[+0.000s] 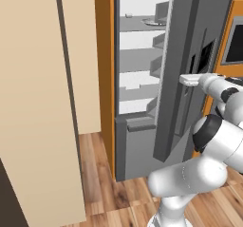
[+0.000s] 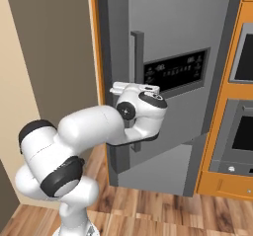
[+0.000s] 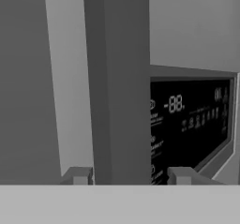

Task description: Retrieve the fish from the fridge and place it on the saucepan with marinade on the stove.

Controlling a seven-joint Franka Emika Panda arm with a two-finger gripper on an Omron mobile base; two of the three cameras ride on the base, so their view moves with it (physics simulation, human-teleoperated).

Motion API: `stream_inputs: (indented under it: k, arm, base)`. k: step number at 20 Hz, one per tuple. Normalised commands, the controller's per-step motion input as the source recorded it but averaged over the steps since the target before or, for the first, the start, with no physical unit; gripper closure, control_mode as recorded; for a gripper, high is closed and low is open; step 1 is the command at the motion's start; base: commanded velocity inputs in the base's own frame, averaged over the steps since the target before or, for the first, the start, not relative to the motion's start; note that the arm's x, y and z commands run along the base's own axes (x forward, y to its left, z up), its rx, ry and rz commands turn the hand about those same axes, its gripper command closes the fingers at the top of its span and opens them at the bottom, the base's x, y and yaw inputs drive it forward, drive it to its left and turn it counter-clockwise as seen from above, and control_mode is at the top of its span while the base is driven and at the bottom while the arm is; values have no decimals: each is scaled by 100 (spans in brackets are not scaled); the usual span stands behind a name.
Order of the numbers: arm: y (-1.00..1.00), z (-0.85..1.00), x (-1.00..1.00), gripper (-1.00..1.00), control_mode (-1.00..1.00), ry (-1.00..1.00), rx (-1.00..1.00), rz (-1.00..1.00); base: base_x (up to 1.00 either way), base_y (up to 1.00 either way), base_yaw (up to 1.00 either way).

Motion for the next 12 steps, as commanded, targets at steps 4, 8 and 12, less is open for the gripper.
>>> stream_inputs:
  k: [4, 8, 12]
  arm:
    - [-62, -2, -3, 100, -100, 0, 1, 14]
    - [-56, -3, -4, 100, -100, 0, 0, 14]
    - [-58, -1, -9, -100, -100, 0, 1, 14]
  base:
    - [0, 0, 0]
    - [0, 0, 0]
    - [0, 0, 0]
